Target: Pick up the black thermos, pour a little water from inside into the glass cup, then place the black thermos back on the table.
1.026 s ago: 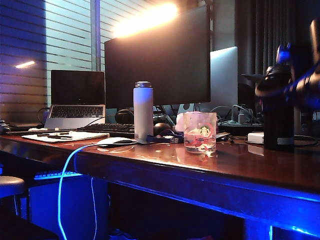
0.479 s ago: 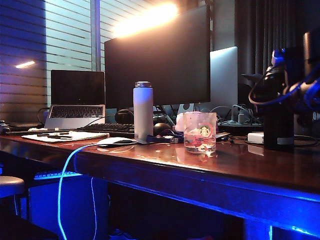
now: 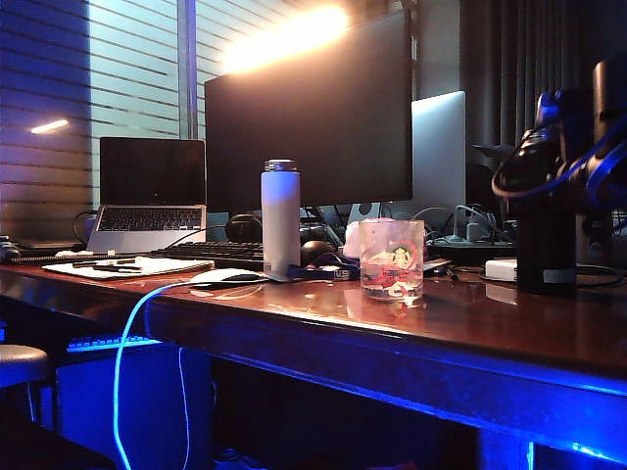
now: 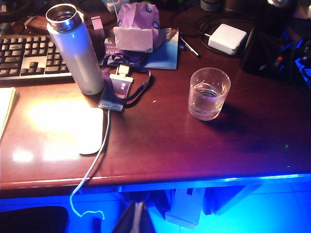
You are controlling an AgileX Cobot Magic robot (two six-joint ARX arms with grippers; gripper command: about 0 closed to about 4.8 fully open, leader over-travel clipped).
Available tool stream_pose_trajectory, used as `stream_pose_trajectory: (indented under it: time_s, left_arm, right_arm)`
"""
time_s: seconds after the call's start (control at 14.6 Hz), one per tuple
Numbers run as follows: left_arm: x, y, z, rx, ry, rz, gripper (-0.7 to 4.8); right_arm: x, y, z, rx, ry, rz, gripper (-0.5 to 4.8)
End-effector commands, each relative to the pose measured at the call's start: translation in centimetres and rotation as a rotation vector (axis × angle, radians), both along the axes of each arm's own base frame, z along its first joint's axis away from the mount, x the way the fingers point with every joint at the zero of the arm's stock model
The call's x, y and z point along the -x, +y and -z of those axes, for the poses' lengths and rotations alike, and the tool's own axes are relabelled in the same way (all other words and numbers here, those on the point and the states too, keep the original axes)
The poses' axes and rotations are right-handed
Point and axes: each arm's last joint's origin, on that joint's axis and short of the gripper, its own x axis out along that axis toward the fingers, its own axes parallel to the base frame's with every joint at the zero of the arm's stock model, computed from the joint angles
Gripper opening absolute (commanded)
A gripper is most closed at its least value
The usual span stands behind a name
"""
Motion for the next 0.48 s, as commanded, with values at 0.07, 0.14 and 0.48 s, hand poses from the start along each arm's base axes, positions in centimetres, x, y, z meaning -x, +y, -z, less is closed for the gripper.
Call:
stream_pose_trajectory:
  time_s: [0.07, 0.14, 0.48]
  left_arm:
    - [0.1, 0.0, -0.3, 0.004, -0.015, 0.005, -0.03]
    - [0.1, 0.0, -0.3, 0.004, -0.015, 0.005, -0.03]
    - [0.1, 0.0, -0.3, 0.004, -0.015, 0.005, -0.03]
  right_arm:
    - [-1.1, 0.1, 0.1, 0.004, 0.003, -0.024, 4.79]
    - [-1.6, 0.2, 0.1, 0.004, -0.004, -0.034, 4.79]
    - [-2.4, -0.3, -0.1, 0.003, -0.001, -0.004, 4.79]
